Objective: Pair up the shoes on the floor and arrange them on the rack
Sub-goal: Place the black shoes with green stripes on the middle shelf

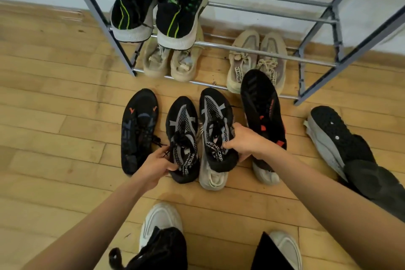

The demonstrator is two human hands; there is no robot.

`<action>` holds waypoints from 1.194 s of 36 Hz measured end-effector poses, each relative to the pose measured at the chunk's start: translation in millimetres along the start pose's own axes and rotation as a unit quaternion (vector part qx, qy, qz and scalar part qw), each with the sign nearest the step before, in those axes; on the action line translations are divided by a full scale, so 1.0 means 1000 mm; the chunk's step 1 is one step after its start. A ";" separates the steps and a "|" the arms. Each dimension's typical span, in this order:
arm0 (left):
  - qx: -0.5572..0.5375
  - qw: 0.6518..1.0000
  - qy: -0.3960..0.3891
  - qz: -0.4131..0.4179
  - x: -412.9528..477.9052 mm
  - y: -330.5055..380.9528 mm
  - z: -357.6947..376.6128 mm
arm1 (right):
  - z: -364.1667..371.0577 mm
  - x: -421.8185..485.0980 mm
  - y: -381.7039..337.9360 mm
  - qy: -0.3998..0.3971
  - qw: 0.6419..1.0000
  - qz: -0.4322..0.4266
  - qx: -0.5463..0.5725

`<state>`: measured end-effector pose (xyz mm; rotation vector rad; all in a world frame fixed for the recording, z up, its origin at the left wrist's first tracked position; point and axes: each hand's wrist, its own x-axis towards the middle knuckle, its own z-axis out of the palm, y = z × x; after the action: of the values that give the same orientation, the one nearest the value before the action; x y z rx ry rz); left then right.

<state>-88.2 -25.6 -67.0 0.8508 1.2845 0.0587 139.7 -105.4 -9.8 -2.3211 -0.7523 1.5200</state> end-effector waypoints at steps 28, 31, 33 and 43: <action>-0.035 0.966 -0.080 0.244 -0.042 0.111 0.058 | -0.061 -0.047 0.036 0.297 0.902 -0.276 0.150; -0.028 0.965 -0.088 0.244 -0.043 0.135 0.072 | -0.087 -0.046 0.029 0.314 0.902 -0.251 0.158; -0.023 0.965 -0.089 0.244 -0.042 0.151 0.081 | -0.103 -0.046 0.023 0.327 0.897 -0.257 0.150; 0.029 0.955 -0.076 0.286 -0.039 0.229 0.138 | -0.172 -0.033 0.000 0.378 0.897 -0.197 0.116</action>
<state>111.0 44.9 102.0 1.2325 0.8662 0.4086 285.5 -113.5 87.6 -2.1350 -0.7018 0.4324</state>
